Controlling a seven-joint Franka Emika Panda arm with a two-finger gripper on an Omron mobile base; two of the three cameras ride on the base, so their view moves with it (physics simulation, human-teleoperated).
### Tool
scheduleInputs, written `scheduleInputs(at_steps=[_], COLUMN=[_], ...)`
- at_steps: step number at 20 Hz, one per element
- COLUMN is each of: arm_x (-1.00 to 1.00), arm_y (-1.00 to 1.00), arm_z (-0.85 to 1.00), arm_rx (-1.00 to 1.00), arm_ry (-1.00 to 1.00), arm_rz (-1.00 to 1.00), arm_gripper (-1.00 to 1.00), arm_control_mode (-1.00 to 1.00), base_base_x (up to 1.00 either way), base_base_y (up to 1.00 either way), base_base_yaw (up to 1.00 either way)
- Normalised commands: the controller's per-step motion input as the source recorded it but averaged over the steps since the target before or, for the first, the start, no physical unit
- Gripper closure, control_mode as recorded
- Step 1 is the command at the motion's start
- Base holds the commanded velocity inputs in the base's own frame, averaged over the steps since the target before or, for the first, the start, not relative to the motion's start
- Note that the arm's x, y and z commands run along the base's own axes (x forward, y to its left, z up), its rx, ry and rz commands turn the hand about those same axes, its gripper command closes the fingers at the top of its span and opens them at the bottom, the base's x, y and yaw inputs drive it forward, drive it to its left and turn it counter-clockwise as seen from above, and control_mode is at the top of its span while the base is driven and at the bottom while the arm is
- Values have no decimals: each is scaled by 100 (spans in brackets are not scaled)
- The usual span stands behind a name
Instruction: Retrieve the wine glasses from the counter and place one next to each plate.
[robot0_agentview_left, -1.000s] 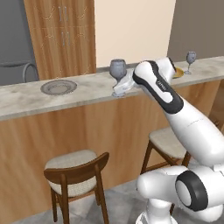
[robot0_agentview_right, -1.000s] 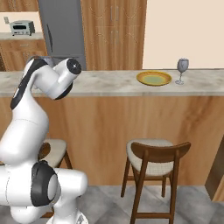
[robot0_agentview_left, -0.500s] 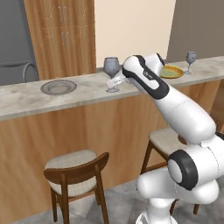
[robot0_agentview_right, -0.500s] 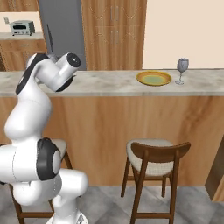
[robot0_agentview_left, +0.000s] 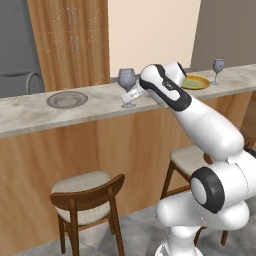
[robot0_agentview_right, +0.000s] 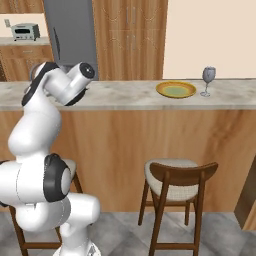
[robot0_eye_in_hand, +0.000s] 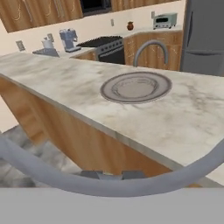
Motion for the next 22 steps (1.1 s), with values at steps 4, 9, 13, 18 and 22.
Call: scheduleInputs(at_steps=[4, 9, 13, 18, 22], arm_x=[3, 20, 36, 39, 38], arm_y=[0, 5, 20, 25, 14], arm_z=[-10, -2, 0, -4, -6], arm_rx=[5, 1, -1, -6, -1], arm_ry=[-1, -5, -1, 0, 0], arm_rz=[0, -1, -5, -7, -4], arm_gripper=[100, 100, 100, 100, 100], arm_control_mode=[-100, -100, -100, -100, -100], base_base_x=[0, 0, 0, 0, 0], base_base_y=[0, 0, 0, 0, 0], base_base_yaw=[0, 0, 0, 0, 0])
